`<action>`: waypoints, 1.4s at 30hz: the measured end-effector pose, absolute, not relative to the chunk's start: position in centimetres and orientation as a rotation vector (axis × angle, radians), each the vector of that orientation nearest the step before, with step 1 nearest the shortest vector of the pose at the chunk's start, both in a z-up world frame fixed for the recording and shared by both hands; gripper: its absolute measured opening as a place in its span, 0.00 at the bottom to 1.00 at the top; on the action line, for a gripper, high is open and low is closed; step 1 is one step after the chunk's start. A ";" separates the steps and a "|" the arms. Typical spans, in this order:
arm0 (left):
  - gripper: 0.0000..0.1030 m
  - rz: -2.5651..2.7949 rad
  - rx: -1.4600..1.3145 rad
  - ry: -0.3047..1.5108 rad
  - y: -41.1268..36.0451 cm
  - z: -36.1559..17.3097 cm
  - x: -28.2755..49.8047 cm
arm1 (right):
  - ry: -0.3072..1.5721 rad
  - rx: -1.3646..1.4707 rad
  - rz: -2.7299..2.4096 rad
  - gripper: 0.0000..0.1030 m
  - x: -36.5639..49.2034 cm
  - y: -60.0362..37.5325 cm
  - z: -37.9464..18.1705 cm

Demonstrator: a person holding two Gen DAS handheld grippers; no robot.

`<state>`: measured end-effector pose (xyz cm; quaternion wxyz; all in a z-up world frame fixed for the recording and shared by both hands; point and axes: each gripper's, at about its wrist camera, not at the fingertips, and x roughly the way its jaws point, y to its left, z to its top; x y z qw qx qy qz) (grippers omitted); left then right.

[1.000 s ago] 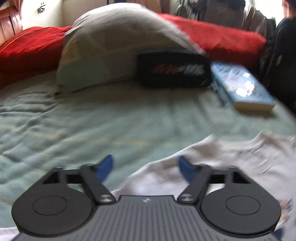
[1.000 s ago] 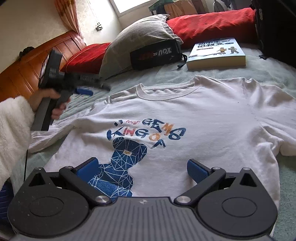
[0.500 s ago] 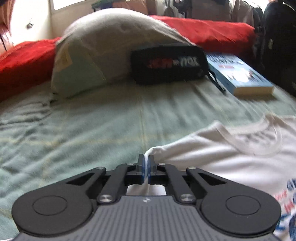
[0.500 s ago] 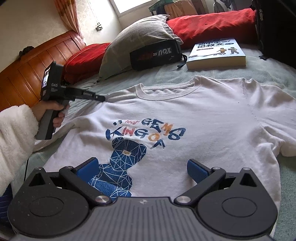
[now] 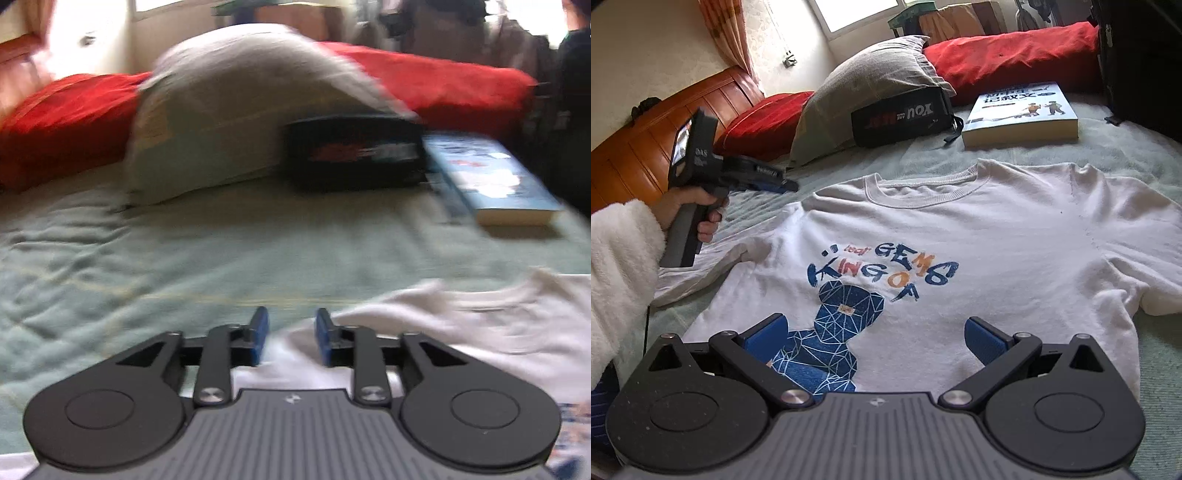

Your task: Fold clothes

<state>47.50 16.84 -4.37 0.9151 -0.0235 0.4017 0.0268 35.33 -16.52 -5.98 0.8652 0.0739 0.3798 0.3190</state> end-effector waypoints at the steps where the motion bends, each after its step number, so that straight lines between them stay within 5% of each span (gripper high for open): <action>1: 0.46 0.008 -0.063 0.840 15.9 -4.3 47.5 | 0.793 0.150 0.668 1.00 35.2 -16.5 -5.9; 6: 0.52 -0.095 -0.051 0.963 11.2 -7.2 49.8 | 0.786 0.144 0.667 1.00 35.1 -16.7 -5.7; 12: 0.70 0.024 -0.098 0.858 10.4 -9.5 53.0 | 0.796 0.160 0.647 1.00 35.5 -17.1 -5.9; 18: 0.66 0.051 -0.086 0.837 9.5 -7.1 51.8 | 0.772 0.159 0.655 1.00 35.1 -17.9 -5.1; 28: 0.77 -0.135 -0.060 0.983 7.0 -7.4 46.3 | 0.774 0.152 0.615 1.00 35.4 -19.4 -4.5; 31: 0.89 -0.093 -0.051 0.935 6.7 -8.6 47.0 | 0.785 0.155 0.608 1.00 35.7 -19.4 -4.9; 42: 0.88 0.002 -0.147 0.882 10.0 -3.3 45.4 | 0.835 0.183 0.589 1.00 36.7 -19.2 -6.5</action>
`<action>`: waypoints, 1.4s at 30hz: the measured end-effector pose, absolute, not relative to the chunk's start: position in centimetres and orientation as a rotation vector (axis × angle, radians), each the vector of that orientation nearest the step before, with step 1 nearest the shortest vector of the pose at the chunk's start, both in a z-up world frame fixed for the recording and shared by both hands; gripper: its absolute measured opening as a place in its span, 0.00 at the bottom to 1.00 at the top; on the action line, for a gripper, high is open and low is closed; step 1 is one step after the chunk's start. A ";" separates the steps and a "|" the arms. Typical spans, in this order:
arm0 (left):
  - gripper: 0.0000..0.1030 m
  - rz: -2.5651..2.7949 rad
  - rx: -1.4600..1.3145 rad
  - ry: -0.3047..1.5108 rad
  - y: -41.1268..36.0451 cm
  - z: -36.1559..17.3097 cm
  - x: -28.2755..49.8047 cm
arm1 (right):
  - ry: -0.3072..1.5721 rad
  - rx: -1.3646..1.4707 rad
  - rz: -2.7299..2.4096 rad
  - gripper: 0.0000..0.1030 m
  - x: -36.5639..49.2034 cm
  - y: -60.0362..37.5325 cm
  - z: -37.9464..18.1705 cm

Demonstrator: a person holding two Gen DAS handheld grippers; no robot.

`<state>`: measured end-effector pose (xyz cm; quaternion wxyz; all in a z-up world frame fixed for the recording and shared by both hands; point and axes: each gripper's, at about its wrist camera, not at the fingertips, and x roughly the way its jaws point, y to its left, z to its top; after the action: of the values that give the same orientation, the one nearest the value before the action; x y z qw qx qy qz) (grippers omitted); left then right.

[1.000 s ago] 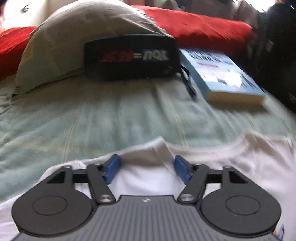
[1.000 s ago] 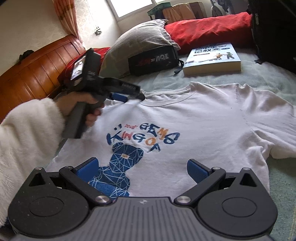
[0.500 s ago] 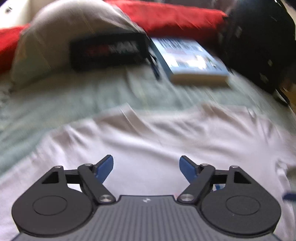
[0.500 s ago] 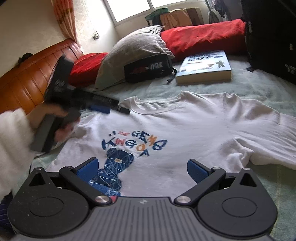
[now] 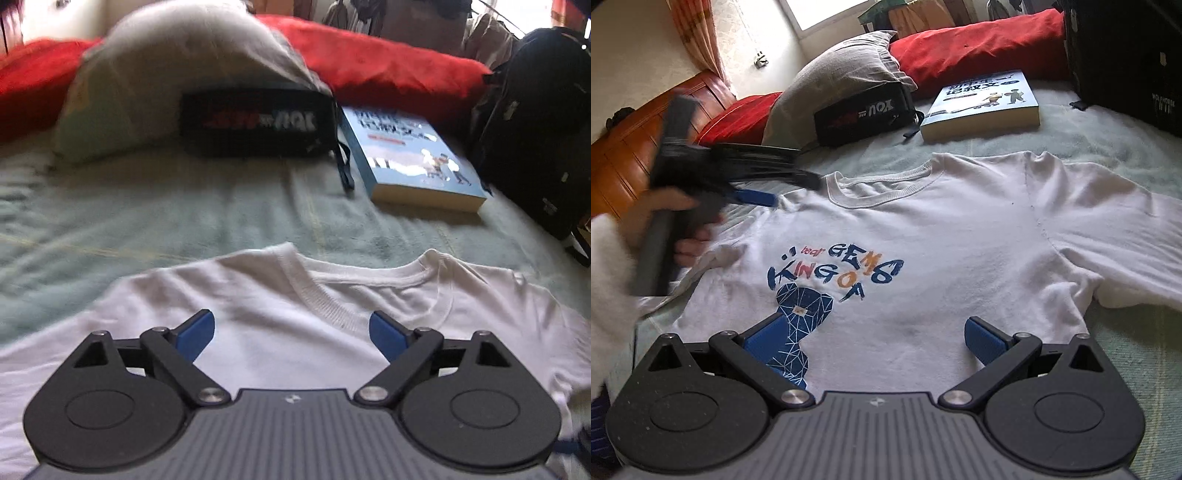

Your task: Fold clothes

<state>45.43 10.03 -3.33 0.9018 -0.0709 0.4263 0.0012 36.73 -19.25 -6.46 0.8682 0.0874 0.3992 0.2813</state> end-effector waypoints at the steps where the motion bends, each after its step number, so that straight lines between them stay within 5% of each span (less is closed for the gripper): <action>1: 0.88 0.010 -0.136 0.871 10.6 -2.5 44.3 | 0.833 0.185 0.592 1.00 36.7 -19.2 -6.4; 8: 0.89 0.118 -0.178 0.802 16.7 0.6 36.3 | 0.821 0.221 0.648 1.00 36.4 -18.7 -6.4; 27: 0.89 0.430 -0.650 0.714 30.3 -7.7 20.3 | 0.828 0.232 0.672 1.00 36.3 -18.0 -6.9; 42: 0.87 0.427 -0.876 0.461 37.4 -8.4 21.0 | 0.819 0.234 0.664 1.00 36.7 -17.8 -7.4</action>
<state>21.05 37.44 -8.40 0.8581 -0.4173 0.2195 0.2032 36.71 -17.79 -7.43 0.8576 0.1113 0.3900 0.3163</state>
